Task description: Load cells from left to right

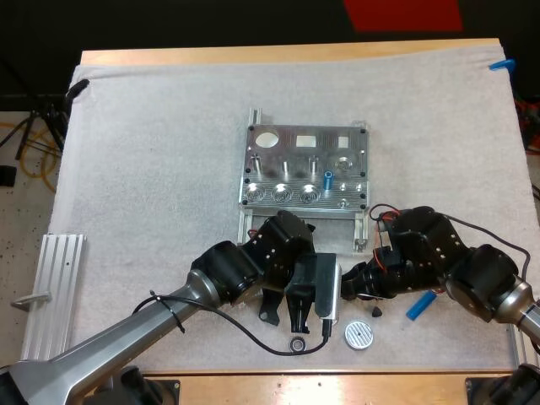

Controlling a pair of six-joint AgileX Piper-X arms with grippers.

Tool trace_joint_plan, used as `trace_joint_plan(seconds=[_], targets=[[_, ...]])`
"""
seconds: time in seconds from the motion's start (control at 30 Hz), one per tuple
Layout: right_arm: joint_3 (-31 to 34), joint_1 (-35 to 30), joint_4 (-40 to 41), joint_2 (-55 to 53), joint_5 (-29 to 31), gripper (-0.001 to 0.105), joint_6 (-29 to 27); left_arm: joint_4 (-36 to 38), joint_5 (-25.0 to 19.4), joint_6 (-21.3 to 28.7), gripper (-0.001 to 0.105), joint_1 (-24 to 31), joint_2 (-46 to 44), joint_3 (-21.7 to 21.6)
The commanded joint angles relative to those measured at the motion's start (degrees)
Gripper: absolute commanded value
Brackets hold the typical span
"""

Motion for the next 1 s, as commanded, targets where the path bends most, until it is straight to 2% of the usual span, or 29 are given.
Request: trace_joint_plan(seconds=[0.0,0.1,0.17,0.23,0.37,0.4,0.5,0.63,0.7,0.97], targets=[[-0.65,0.40,-3.26,0.86,0.22,0.000,1.03,-3.17,0.62,-0.62,0.010,-1.35,-0.30,-1.05],[-0.65,0.40,-3.26,0.35,0.22,0.000,1.03,-2.75,0.44,-0.76,0.036,-1.35,-1.47,-1.05],[-0.65,0.40,-3.26,-0.28,0.31,0.000,1.03,-2.29,-1.50,-1.21,0.064,-1.35,-2.99,-1.05],[-0.80,0.40,-3.26,-0.85,0.44,0.000,1.03,-1.46,-3.29,-1.20,0.070,-1.35,-4.49,-1.05],[-3.03,0.40,-0.11,-1.49,4.79,0.000,0.46,0.88,-8.56,-1.08,0.053,-1.35,-8.25,-1.05],[-3.60,0.40,0.42,-1.49,5.79,0.000,-0.37,1.10,-8.71,-1.08,0.052,-1.35,-8.73,-1.05],[-5.70,0.40,3.02,-1.49,8.93,0.000,-3.10,2.94,-9.74,-1.78,0.052,-1.35,-11.20,-1.05],[-9.38,0.40,6.73,-1.49,15.67,0.000,-6.00,8.27,-11.47,-5.98,0.052,-1.35,-15.68,-1.05],[-10.68,0.40,7.90,-1.09,17.16,0.000,-7.30,10.27,-12.33,-7.99,0.052,-1.35,-17.69,-1.05],[-21.05,0.40,13.72,8.37,24.40,0.000,-14.21,13.75,-20.14,-17.37,0.052,-1.35,-28.73,-1.05]])
